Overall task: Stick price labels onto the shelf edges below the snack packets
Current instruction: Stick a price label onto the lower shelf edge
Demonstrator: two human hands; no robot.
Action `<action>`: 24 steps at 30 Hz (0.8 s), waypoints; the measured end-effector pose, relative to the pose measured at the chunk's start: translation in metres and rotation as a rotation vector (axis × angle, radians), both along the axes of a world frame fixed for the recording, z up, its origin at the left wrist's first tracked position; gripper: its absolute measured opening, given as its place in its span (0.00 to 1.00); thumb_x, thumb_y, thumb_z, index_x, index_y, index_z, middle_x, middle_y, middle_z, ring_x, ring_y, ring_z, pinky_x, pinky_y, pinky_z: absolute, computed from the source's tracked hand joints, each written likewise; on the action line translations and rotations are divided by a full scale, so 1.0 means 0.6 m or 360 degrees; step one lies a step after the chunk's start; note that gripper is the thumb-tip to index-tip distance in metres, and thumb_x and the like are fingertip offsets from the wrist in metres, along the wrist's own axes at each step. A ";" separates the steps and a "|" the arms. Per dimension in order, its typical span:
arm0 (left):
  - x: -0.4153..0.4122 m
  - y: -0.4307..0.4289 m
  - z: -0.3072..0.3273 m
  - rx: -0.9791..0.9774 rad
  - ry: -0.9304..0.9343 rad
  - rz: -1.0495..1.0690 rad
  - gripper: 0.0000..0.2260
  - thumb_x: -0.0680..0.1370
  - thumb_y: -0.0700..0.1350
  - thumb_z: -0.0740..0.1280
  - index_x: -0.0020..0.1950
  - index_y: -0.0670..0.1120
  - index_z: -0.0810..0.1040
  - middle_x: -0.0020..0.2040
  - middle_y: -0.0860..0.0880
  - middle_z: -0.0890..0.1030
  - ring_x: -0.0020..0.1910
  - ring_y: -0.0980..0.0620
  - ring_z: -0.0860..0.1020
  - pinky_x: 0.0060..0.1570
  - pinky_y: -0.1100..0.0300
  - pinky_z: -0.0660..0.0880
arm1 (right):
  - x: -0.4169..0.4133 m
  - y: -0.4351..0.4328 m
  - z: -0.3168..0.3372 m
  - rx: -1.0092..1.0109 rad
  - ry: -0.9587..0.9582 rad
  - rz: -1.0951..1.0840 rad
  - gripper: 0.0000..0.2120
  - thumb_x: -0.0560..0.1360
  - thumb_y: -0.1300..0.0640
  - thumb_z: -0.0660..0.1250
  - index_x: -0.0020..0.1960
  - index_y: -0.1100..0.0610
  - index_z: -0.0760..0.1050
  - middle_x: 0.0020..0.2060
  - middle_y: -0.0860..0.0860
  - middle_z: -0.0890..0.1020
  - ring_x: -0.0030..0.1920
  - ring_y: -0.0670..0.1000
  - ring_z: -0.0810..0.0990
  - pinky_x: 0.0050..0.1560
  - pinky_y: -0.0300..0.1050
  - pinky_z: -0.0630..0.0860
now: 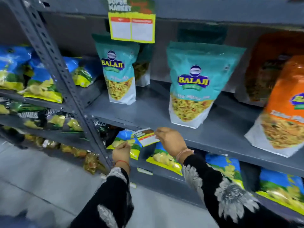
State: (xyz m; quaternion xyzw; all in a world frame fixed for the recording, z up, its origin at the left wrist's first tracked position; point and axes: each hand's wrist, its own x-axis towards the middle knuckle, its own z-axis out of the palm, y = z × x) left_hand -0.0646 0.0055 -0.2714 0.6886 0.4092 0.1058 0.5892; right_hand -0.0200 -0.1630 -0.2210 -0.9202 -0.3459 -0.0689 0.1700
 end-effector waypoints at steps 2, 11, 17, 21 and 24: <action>0.038 0.020 -0.021 -0.0178 -0.0039 -0.0107 0.04 0.72 0.32 0.65 0.39 0.34 0.79 0.39 0.33 0.83 0.55 0.40 0.77 0.47 0.61 0.70 | 0.023 0.037 -0.010 -0.0057 0.0109 -0.0094 0.13 0.74 0.63 0.63 0.59 0.61 0.73 0.57 0.62 0.77 0.53 0.63 0.78 0.52 0.54 0.76; 0.084 0.029 -0.034 0.0064 -0.0296 -0.0201 0.06 0.67 0.27 0.68 0.31 0.35 0.77 0.29 0.44 0.80 0.30 0.61 0.74 0.45 0.59 0.68 | 0.016 0.086 -0.043 0.0113 -0.0039 -0.0401 0.04 0.58 0.66 0.64 0.30 0.58 0.71 0.27 0.57 0.78 0.22 0.57 0.77 0.17 0.40 0.68; 0.054 0.035 -0.017 0.0661 -0.0454 -0.0547 0.04 0.69 0.35 0.70 0.40 0.35 0.82 0.40 0.34 0.84 0.40 0.45 0.79 0.42 0.59 0.71 | -0.031 0.075 -0.109 0.0714 0.0169 -0.0787 0.04 0.65 0.66 0.63 0.32 0.60 0.73 0.31 0.61 0.78 0.28 0.59 0.77 0.30 0.48 0.66; 0.073 0.029 0.003 0.0612 -0.0399 -0.0505 0.05 0.69 0.37 0.71 0.41 0.35 0.82 0.41 0.34 0.84 0.41 0.40 0.80 0.44 0.55 0.73 | -0.010 0.081 -0.096 0.0755 0.0222 -0.0858 0.03 0.67 0.67 0.66 0.36 0.64 0.77 0.36 0.64 0.80 0.34 0.62 0.80 0.34 0.49 0.76; 0.078 0.024 0.011 0.0603 -0.0338 -0.0469 0.05 0.69 0.38 0.71 0.39 0.35 0.81 0.38 0.33 0.83 0.37 0.41 0.77 0.44 0.51 0.75 | -0.008 0.084 -0.087 0.0700 0.0208 -0.0892 0.03 0.71 0.67 0.67 0.39 0.67 0.77 0.40 0.66 0.79 0.36 0.65 0.79 0.38 0.55 0.79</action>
